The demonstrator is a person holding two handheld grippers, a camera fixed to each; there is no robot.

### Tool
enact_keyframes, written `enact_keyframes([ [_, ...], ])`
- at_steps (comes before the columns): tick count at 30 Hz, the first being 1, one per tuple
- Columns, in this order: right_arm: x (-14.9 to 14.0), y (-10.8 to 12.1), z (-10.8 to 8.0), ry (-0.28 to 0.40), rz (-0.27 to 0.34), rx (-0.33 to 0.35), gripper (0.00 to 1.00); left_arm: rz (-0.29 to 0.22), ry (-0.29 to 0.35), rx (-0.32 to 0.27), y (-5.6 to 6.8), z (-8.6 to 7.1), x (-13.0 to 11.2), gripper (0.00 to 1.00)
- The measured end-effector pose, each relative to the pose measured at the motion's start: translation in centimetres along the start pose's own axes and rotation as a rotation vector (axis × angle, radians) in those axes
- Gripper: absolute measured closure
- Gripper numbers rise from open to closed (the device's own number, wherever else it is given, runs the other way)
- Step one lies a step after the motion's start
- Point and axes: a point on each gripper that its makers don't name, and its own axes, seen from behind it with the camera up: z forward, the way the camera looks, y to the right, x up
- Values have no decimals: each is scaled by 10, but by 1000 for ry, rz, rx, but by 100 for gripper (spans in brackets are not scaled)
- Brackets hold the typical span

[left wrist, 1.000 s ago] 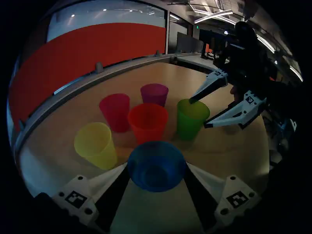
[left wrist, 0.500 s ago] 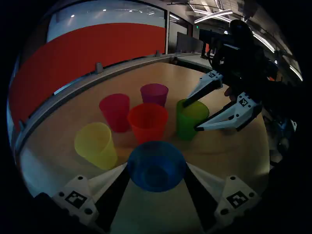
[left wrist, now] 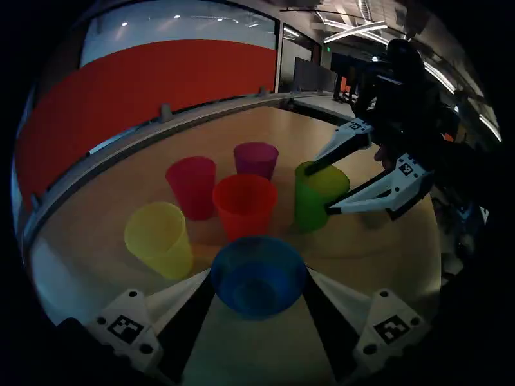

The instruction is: Pour water

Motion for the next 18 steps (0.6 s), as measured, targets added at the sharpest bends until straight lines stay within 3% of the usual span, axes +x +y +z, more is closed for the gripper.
enact_keyframes([
  [18,54,-9,-34,121,-10,-32,7,21,153,81,-3,-56,47,12],
])
